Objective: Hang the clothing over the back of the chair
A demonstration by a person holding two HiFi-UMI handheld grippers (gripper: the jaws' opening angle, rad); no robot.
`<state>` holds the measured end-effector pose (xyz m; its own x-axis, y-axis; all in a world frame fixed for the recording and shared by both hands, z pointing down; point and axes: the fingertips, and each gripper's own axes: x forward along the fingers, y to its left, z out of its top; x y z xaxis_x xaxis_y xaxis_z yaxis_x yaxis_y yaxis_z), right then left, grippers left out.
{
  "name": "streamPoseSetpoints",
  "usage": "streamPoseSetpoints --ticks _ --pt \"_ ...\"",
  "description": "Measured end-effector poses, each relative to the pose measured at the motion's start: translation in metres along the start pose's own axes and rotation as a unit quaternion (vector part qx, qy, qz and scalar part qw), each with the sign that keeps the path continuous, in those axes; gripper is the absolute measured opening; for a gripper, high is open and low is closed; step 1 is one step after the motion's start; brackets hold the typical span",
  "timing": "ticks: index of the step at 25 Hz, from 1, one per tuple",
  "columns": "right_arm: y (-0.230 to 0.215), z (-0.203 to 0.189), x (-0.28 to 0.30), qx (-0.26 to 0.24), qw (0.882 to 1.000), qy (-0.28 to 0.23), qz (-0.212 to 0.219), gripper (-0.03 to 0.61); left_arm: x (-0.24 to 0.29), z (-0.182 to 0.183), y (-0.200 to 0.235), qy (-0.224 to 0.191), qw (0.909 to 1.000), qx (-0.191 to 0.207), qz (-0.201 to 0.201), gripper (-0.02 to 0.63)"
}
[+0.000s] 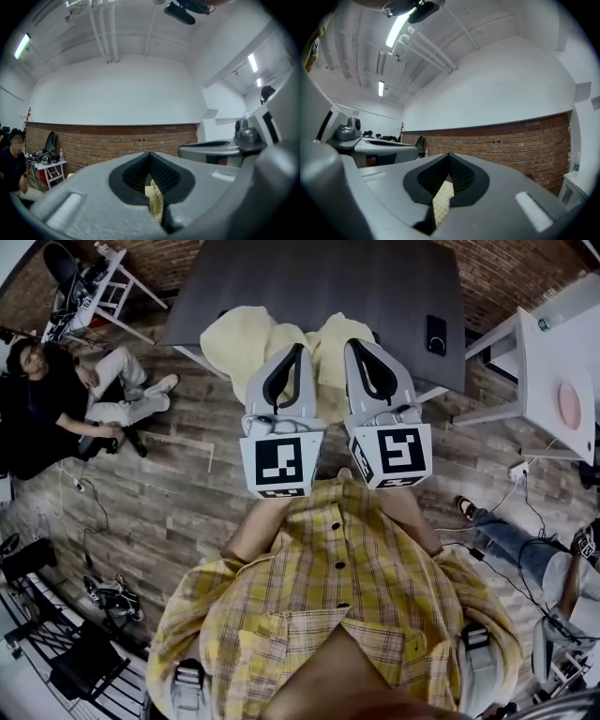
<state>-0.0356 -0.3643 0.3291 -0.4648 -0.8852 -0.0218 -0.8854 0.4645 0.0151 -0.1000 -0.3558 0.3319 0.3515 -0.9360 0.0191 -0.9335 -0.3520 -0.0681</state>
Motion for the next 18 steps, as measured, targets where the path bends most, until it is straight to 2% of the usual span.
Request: streamPoseSetpoints --ticks 18 --pt "0.0041 -0.0060 0.0072 0.008 1.000 0.004 0.001 0.002 -0.0005 -0.0096 0.0047 0.010 0.9999 -0.005 0.005 0.002"
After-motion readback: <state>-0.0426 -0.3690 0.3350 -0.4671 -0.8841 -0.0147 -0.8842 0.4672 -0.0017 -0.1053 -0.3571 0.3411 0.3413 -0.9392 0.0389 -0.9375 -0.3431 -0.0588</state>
